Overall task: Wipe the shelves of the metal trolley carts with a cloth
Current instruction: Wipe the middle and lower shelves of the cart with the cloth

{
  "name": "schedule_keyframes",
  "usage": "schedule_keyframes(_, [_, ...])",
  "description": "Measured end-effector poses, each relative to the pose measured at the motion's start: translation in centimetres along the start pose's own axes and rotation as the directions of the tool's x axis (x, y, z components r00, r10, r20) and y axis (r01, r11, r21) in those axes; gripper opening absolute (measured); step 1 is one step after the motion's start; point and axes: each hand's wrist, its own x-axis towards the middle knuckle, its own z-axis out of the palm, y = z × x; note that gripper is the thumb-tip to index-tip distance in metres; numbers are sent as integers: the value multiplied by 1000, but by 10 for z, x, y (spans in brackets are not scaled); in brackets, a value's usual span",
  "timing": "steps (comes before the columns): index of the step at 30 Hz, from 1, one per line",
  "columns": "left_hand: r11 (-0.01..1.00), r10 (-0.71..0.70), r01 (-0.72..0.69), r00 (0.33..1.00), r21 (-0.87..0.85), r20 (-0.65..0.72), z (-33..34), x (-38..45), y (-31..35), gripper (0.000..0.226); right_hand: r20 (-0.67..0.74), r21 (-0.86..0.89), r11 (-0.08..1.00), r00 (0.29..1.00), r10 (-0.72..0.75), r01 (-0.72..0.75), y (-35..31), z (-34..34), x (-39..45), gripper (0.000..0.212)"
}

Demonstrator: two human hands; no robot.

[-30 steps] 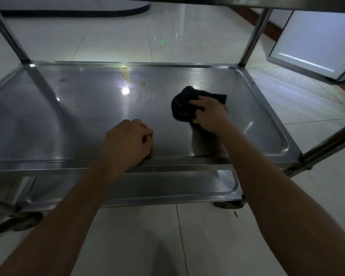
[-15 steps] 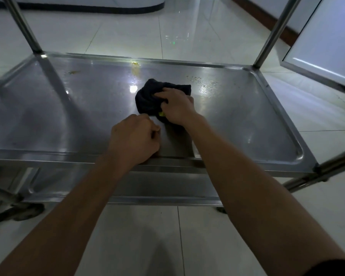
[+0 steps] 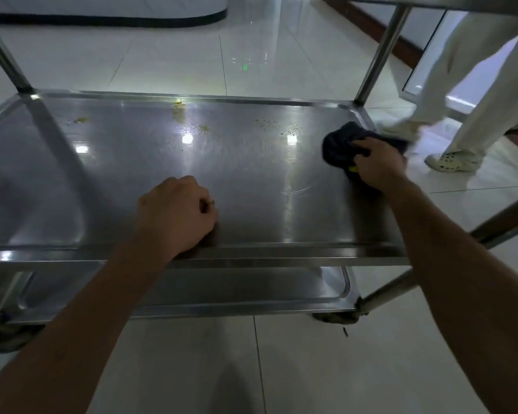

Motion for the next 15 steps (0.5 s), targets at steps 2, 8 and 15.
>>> schedule_keyframes(2, [1000, 11, -11, 1000, 0, -16, 1, -1, -1, 18, -25, -21, 999, 999, 28, -29, 9, -3, 3, 47])
schedule_keyframes(8, [998, 52, -52, 998, -17, -18, 1, -5, -5, 17, 20, -43, 999, 1000, 11, -10, -17, 5, 1, 52])
schedule_keyframes(15, [996, 67, -69, 997, -64, -35, 1, -11, -6, 20, 136, 26, 973, 964, -229, 228, -131, 61, -14, 52])
